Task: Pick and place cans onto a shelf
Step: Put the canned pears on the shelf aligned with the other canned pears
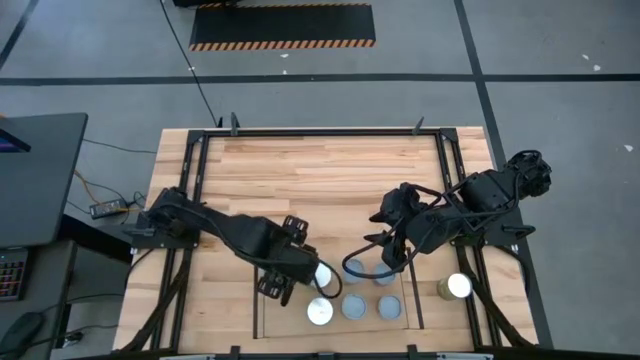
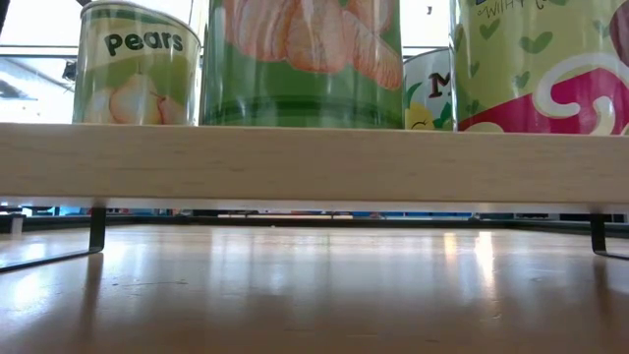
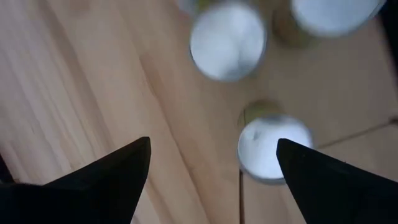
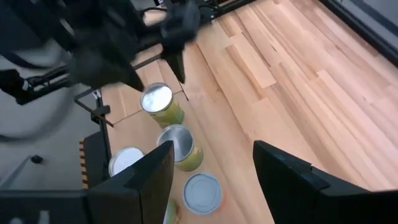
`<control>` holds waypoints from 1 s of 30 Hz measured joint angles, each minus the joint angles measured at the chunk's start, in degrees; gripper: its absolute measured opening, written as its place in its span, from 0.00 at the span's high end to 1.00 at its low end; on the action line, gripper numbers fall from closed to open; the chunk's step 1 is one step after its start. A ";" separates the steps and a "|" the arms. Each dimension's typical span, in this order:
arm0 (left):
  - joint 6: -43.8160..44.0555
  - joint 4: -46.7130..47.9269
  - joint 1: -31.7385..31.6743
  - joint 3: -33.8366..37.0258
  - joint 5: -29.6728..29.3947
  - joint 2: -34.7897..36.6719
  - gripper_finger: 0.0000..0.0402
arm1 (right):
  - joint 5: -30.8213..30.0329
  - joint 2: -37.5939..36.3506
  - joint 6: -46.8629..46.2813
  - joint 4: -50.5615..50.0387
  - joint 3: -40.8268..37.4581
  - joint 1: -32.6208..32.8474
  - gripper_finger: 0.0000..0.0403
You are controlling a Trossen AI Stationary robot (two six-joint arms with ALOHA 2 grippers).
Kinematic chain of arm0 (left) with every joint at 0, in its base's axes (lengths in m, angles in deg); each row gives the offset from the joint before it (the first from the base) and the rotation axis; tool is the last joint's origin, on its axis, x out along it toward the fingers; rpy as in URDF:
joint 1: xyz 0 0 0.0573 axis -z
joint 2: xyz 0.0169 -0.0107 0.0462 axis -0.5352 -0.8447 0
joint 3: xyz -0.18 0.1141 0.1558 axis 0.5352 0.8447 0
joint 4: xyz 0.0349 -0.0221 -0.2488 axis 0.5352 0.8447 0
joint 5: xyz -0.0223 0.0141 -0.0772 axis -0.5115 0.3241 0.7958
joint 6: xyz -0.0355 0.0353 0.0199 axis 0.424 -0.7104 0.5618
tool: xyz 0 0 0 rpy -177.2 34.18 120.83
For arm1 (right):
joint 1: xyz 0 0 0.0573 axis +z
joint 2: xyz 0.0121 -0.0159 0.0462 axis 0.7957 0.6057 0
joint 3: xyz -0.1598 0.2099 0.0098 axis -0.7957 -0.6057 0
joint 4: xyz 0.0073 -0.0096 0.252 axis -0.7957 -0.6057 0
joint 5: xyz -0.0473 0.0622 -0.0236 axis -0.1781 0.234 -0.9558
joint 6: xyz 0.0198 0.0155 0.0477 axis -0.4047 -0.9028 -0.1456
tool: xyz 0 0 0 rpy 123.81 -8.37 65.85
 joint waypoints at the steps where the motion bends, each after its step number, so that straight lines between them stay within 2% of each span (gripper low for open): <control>1: 0.76 0.24 0.00 -2.01 0.00 0.00 0.12 | 0.00 0.00 0.59 0.00 0.00 0.00 0.44; 6: 6.27 -0.36 -0.02 -9.39 0.42 1.43 0.12 | -0.36 0.00 2.78 -0.03 0.00 1.00 0.44; 10: 11.76 -2.47 -0.02 -9.76 0.09 5.39 0.12 | -1.25 0.00 3.16 -0.86 0.00 4.63 0.44; 13: 16.11 -3.41 0.32 -9.83 -1.64 7.64 0.12 | -0.78 0.00 0.06 -3.67 0.00 8.30 0.44; 19: 22.68 -5.57 1.83 -9.81 -8.39 10.17 0.12 | 10.93 -0.02 -12.10 -14.56 -0.02 14.22 0.44; 22: 24.19 -5.80 2.75 -9.80 -12.56 10.23 0.12 | 14.49 -0.02 -18.57 -18.74 -0.05 16.54 0.44; 24: 25.13 -5.70 3.27 -9.78 -14.23 10.23 0.12 | 15.88 -0.30 -21.01 -18.11 -0.89 17.83 0.43; 26: 25.61 -5.78 3.54 -9.78 -15.21 10.23 0.12 | 18.24 -0.37 -23.76 -18.45 -2.04 18.79 0.41; 30: 25.85 -5.78 3.56 -9.78 -16.93 10.23 0.12 | 27.33 -0.44 -26.25 -18.43 -6.38 19.35 0.31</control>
